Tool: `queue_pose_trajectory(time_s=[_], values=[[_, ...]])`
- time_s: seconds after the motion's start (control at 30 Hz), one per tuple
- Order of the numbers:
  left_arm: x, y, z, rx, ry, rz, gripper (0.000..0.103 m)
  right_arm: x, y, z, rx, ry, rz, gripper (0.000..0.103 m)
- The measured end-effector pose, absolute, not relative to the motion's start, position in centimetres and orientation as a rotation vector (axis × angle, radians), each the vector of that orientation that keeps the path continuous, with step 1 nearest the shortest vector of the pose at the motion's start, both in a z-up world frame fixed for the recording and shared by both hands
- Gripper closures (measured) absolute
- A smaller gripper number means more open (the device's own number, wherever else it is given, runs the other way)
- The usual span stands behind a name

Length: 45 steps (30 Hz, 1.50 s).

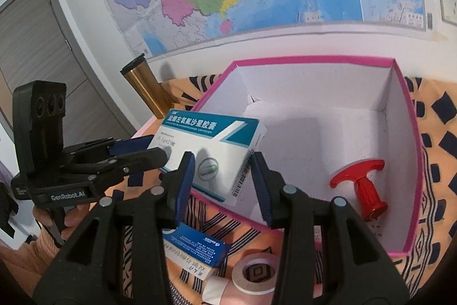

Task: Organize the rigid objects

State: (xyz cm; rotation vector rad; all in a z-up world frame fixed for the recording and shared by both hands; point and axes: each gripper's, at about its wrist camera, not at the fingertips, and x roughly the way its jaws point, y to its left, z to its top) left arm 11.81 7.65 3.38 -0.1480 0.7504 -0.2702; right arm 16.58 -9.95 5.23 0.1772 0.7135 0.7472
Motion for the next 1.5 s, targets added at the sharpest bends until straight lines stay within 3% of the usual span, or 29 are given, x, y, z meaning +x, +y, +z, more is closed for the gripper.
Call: queue_pose_trajectory(time_s=[0.83, 1.5], values=[[13.3, 7.8, 1.7, -0.101, 0.807, -0.188, 0.059, 20.0, -8.2, 2.1, 0.152, 0.863, 0.734, 0.059], [7.2, 5.6, 4.5, -0.080, 0.640, -0.294, 0.050, 14.2, -14.5, 5.1, 0.241, 0.691, 0.753, 0.059]])
